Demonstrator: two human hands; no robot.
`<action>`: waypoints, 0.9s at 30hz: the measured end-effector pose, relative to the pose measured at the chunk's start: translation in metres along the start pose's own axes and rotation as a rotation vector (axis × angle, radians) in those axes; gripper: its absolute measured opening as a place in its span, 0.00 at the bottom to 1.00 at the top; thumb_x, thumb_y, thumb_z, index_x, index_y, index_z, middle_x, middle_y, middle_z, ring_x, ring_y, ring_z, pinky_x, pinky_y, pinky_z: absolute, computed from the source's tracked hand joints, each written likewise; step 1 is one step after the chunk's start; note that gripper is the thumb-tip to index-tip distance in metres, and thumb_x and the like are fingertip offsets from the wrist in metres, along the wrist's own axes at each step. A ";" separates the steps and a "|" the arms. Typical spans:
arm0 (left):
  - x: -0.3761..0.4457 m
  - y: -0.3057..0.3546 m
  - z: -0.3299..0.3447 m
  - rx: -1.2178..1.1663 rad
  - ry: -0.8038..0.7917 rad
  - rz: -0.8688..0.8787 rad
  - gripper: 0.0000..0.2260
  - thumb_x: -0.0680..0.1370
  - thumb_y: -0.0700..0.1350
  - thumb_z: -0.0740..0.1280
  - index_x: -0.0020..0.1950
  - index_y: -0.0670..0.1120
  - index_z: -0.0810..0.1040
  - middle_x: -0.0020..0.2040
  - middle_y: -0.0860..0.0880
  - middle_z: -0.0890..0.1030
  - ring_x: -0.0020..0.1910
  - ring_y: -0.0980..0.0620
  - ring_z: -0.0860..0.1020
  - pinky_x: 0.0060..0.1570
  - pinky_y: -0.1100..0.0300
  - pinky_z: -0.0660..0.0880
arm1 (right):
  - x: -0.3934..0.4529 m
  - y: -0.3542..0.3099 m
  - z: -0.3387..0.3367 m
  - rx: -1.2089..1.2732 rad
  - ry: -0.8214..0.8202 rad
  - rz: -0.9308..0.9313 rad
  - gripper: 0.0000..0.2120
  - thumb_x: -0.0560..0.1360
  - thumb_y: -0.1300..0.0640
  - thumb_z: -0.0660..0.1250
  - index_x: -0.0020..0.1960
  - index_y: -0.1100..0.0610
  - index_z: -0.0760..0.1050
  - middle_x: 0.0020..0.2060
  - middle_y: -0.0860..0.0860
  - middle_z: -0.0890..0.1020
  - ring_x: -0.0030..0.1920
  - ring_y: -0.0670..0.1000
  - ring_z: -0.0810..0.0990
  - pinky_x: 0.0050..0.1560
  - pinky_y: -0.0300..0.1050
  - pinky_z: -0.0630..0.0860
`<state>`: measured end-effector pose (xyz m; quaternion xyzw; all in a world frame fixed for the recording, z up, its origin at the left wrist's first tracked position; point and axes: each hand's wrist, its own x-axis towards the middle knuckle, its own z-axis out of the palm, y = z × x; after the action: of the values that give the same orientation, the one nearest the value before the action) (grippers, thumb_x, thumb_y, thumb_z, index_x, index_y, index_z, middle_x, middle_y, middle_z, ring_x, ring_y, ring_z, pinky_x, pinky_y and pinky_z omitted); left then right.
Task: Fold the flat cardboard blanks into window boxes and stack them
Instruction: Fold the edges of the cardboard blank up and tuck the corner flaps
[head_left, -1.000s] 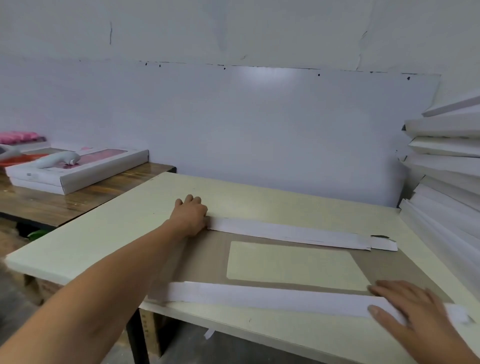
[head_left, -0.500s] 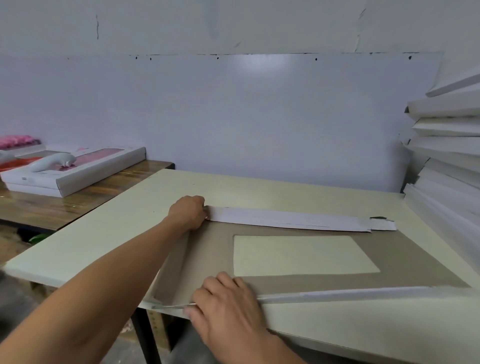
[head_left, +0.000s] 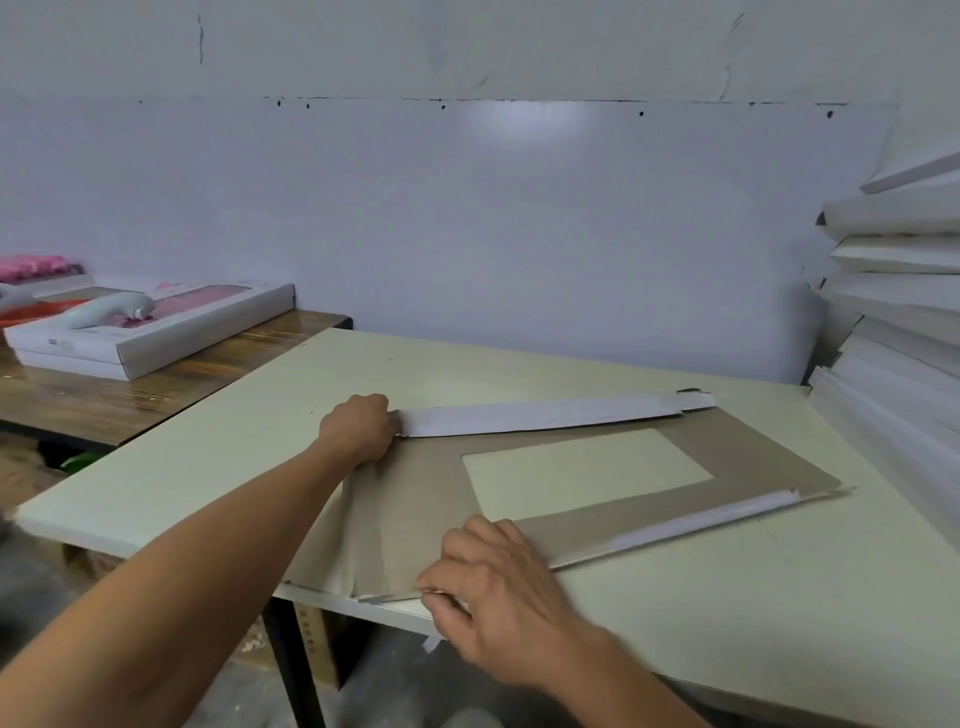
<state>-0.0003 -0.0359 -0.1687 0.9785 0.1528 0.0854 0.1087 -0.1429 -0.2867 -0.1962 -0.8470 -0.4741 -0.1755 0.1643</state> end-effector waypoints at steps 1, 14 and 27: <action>-0.001 0.000 -0.002 0.005 -0.004 -0.010 0.09 0.79 0.51 0.60 0.47 0.46 0.71 0.45 0.47 0.73 0.45 0.43 0.73 0.40 0.55 0.67 | 0.000 0.000 -0.002 0.008 -0.026 -0.009 0.09 0.78 0.49 0.61 0.45 0.48 0.79 0.40 0.45 0.74 0.46 0.50 0.70 0.46 0.49 0.70; -0.047 -0.011 -0.041 -0.467 -0.352 -0.154 0.13 0.75 0.33 0.56 0.56 0.45 0.68 0.45 0.39 0.80 0.32 0.39 0.81 0.25 0.56 0.76 | -0.022 -0.016 -0.049 -0.278 -0.352 0.240 0.27 0.77 0.32 0.52 0.57 0.51 0.76 0.53 0.52 0.76 0.56 0.56 0.71 0.55 0.53 0.65; -0.121 -0.008 -0.025 -0.124 0.211 0.710 0.24 0.82 0.62 0.47 0.75 0.56 0.67 0.72 0.51 0.68 0.71 0.49 0.65 0.69 0.49 0.62 | -0.033 0.068 -0.068 0.170 -0.319 0.791 0.20 0.76 0.47 0.65 0.68 0.45 0.69 0.60 0.46 0.77 0.55 0.49 0.77 0.54 0.46 0.76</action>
<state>-0.1207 -0.0625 -0.1621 0.9479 -0.1909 0.2274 0.1151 -0.1103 -0.3755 -0.1591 -0.9634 -0.1456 0.0738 0.2127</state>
